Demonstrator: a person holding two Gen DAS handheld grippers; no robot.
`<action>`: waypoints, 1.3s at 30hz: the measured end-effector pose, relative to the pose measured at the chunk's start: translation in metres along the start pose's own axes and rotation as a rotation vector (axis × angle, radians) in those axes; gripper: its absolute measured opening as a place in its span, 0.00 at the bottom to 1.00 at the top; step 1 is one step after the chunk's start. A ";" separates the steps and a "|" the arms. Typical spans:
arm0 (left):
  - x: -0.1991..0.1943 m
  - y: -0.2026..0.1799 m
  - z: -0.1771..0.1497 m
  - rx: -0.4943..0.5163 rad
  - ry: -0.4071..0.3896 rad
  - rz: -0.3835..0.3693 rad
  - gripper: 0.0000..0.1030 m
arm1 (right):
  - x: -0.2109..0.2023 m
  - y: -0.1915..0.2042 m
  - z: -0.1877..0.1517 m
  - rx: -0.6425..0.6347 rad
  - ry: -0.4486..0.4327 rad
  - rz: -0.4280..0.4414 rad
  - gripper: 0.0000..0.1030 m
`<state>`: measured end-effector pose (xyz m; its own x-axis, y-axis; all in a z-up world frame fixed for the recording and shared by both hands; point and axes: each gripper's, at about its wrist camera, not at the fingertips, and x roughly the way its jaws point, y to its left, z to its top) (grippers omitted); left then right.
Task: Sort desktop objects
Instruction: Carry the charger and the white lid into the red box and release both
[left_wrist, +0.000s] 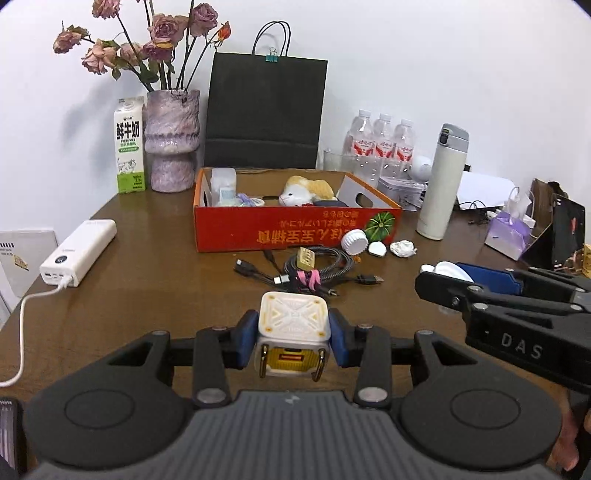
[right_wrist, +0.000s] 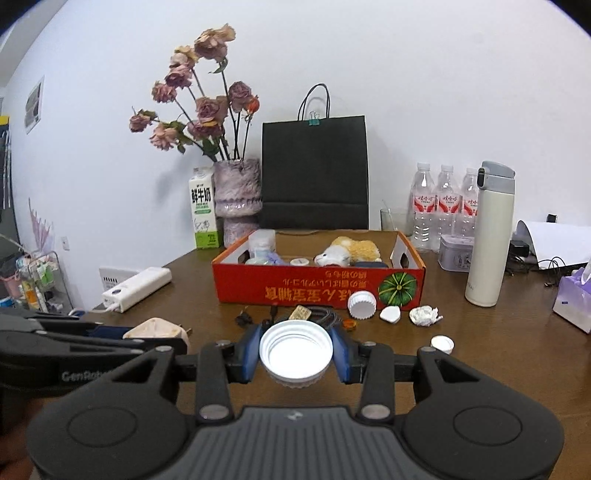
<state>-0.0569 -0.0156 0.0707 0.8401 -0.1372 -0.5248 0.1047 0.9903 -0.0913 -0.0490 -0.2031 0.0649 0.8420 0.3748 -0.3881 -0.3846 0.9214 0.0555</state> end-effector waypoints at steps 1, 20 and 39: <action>0.000 0.001 0.000 -0.002 0.000 -0.001 0.40 | 0.000 -0.001 0.000 0.002 0.001 -0.003 0.38; 0.274 0.035 0.197 -0.034 0.224 0.013 0.40 | 0.279 -0.147 0.163 0.253 0.182 -0.098 0.38; 0.193 0.022 0.156 -0.047 0.070 0.096 0.84 | 0.278 -0.131 0.132 0.148 0.253 -0.107 0.52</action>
<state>0.1909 -0.0167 0.0994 0.8059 -0.0449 -0.5903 -0.0004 0.9971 -0.0764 0.2856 -0.2056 0.0712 0.7466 0.2542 -0.6148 -0.2237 0.9662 0.1279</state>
